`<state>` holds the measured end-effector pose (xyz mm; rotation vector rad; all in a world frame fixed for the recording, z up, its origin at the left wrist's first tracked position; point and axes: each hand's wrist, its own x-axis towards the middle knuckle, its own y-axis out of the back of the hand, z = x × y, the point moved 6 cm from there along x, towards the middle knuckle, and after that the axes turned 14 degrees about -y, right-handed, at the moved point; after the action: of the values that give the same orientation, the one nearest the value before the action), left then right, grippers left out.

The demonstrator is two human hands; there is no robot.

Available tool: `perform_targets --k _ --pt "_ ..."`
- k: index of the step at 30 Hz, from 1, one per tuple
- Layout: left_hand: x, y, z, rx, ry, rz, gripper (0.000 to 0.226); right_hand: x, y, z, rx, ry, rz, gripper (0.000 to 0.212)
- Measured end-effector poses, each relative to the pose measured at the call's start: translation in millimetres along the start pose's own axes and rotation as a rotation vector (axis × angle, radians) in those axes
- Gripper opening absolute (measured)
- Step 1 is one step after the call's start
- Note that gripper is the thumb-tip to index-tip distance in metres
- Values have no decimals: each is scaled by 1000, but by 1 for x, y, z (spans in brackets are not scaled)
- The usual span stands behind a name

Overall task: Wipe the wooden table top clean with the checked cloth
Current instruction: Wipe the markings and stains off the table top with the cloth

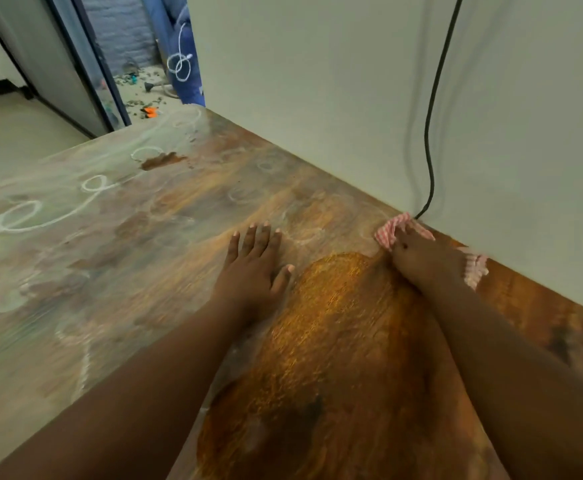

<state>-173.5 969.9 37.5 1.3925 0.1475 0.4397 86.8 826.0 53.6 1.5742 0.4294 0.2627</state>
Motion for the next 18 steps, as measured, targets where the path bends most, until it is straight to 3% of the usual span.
perform_targets --k 4,9,14,18 --pt "-1 6 1 -38 1 -7 76 14 -3 -57 108 -8 -20 53" --pt "-2 4 -2 -47 27 -13 78 -25 -5 -39 113 359 1 42" --pt "-1 -1 -3 -28 26 -25 77 38 10 -32 60 7 30 44" --pt "-1 -1 -5 -45 16 -35 79 28 -3 -83 95 45 17 48"
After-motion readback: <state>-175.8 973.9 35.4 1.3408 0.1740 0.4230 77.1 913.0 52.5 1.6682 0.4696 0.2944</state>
